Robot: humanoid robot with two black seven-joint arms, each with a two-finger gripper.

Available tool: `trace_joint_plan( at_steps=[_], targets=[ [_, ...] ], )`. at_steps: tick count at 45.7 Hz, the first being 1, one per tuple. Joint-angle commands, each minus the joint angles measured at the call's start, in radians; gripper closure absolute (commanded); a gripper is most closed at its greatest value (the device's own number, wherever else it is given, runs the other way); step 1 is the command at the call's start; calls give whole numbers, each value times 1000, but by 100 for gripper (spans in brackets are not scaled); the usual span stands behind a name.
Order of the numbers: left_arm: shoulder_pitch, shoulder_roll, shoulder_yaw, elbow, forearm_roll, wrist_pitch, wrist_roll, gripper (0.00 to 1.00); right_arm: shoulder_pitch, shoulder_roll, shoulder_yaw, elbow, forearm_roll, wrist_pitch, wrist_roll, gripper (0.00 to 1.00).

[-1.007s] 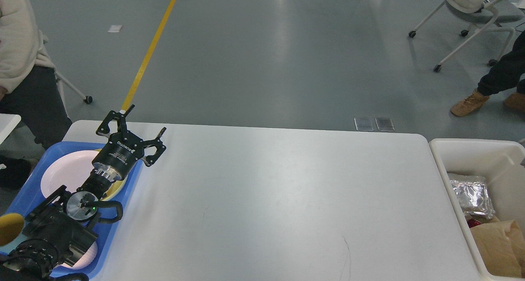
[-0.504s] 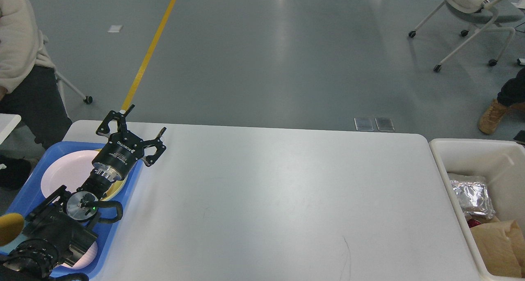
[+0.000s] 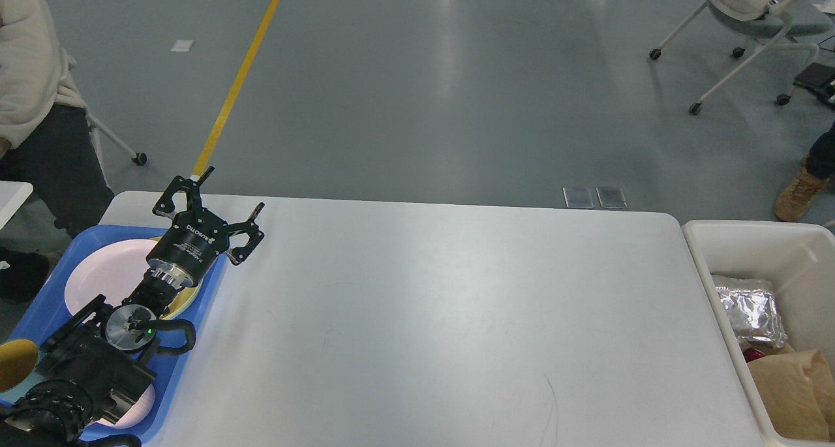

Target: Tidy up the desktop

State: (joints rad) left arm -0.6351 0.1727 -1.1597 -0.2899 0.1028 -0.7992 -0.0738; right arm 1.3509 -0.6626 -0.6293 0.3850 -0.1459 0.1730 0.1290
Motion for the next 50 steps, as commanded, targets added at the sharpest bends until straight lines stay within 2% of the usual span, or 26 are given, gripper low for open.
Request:
trace_joint_plan(
  at_steps=[1,18,27,36,50],
  targets=[
    [0,1,0,0,0,0,0,3,7,21,164,2,0,3,0,0],
    [0,-1,0,0,0,0,0,3,-16,120,595,9,9,6,0,0],
    [0,-1,0,0,0,0,0,3,-30,210,778,11,57,10,-2,0],
    [0,1,0,0,0,0,0,3,-36,345,820,9,138,3,-2,0],
    [0,1,0,0,0,0,0,3,-119,581,819,5,123,5,0,0]
  ],
)
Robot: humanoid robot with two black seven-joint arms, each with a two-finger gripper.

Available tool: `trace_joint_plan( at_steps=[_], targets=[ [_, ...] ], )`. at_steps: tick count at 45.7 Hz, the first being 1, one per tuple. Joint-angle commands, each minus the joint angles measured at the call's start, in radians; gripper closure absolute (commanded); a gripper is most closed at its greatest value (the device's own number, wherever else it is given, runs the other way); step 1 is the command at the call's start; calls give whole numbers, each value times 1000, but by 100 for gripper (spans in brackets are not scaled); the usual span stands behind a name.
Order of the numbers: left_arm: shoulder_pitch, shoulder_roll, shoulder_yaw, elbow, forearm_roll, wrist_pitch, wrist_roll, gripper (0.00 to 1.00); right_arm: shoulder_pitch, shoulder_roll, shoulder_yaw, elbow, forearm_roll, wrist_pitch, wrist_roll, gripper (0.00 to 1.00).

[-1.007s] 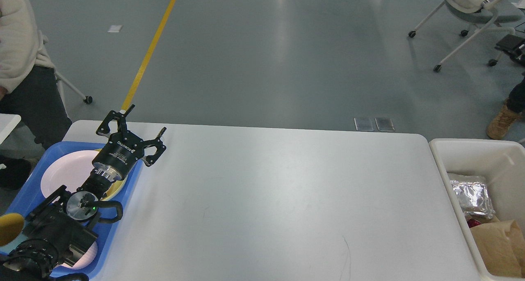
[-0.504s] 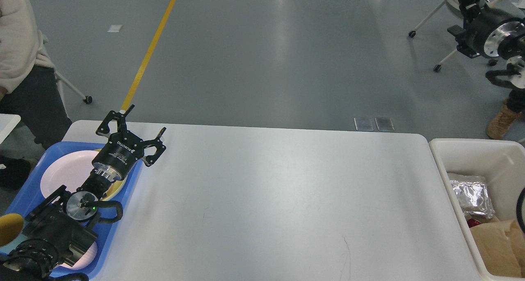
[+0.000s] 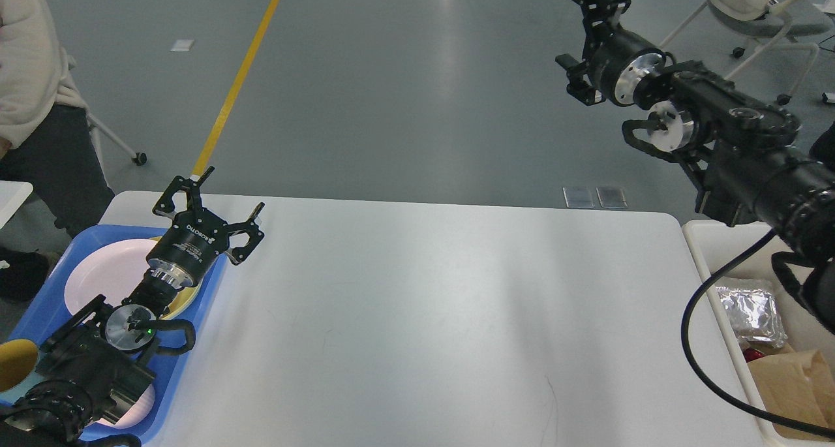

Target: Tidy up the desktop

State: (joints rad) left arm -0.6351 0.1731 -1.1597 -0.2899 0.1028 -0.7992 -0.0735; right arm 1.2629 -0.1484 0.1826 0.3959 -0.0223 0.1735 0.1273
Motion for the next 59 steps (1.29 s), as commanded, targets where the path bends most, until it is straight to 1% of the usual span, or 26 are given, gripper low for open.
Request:
trace_joint_plan(
  at_steps=[1,5,16,20,27,30,34,39,47,59],
  targets=[
    [0,0,0,0,0,0,0,3,-37,76,11,-6,1,4,2,0],
    [0,0,0,0,0,0,0,3,-48,102,15,0,2,17,3,0],
    [0,0,0,0,0,0,0,3,-56,101,24,1,18,17,3,0],
    [0,0,0,0,0,0,0,3,-63,101,83,0,21,17,3,0],
    [0,0,0,0,0,0,0,3,-122,102,241,3,21,21,0,0],
    [0,0,0,0,0,0,0,3,-146,105,282,3,21,41,0,0],
    [0,-1,0,0,0,0,0,3,-183,110,311,3,21,73,0,0],
    [0,0,0,0,0,0,0,3,-206,118,328,3,24,73,0,0],
    [0,0,0,0,0,0,1,3,-266,171,370,0,24,72,0,0],
    [0,0,0,0,0,0,0,3,-349,168,422,-2,24,73,0,0]
  ],
)
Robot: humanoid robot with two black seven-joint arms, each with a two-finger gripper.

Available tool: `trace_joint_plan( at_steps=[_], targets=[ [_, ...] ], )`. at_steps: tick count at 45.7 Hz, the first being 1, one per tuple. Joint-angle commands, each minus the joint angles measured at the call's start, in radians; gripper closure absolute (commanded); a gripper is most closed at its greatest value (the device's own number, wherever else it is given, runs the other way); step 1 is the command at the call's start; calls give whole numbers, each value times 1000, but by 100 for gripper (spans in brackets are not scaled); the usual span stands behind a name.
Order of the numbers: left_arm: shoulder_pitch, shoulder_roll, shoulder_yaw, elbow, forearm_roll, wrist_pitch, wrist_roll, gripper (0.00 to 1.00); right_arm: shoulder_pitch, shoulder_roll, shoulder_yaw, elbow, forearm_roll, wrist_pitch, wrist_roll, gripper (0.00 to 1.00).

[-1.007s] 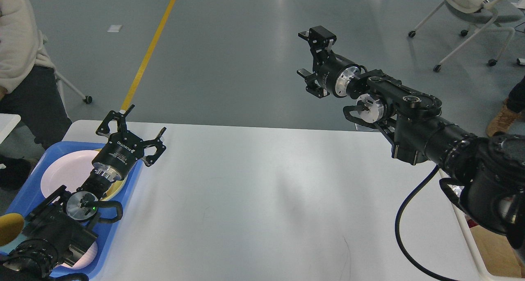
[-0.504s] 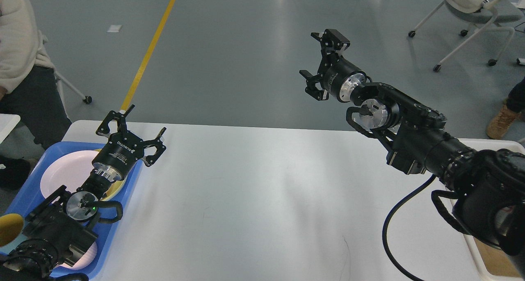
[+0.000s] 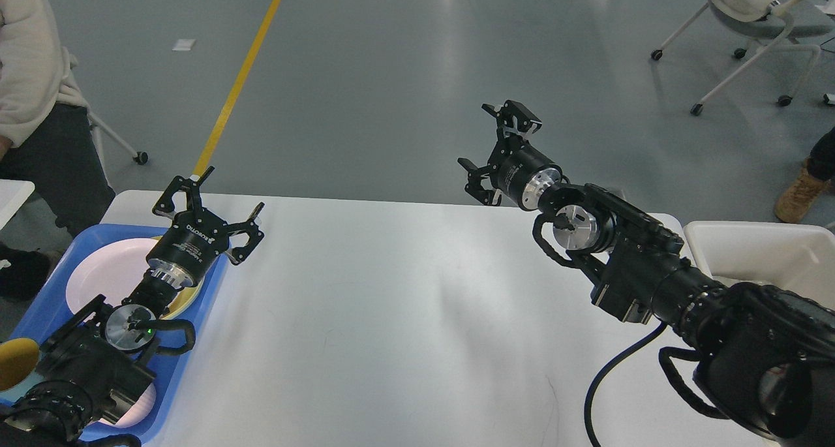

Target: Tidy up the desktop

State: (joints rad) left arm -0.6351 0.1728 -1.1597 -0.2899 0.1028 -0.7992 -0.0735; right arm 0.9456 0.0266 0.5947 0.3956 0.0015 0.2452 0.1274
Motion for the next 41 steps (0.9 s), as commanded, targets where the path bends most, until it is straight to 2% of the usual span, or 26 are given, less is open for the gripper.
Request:
trace_joint_plan(
  at_steps=[1,23,41],
  targets=[
    [0,1,0,0,0,0,0,3,-36,-8,13,-1,0,2,0,0],
    [0,-1,0,0,0,0,0,3,-117,-97,60,6,0,9,-5,0],
    [0,1,0,0,0,0,0,3,-134,-106,48,32,-3,17,-6,0]
  ],
)
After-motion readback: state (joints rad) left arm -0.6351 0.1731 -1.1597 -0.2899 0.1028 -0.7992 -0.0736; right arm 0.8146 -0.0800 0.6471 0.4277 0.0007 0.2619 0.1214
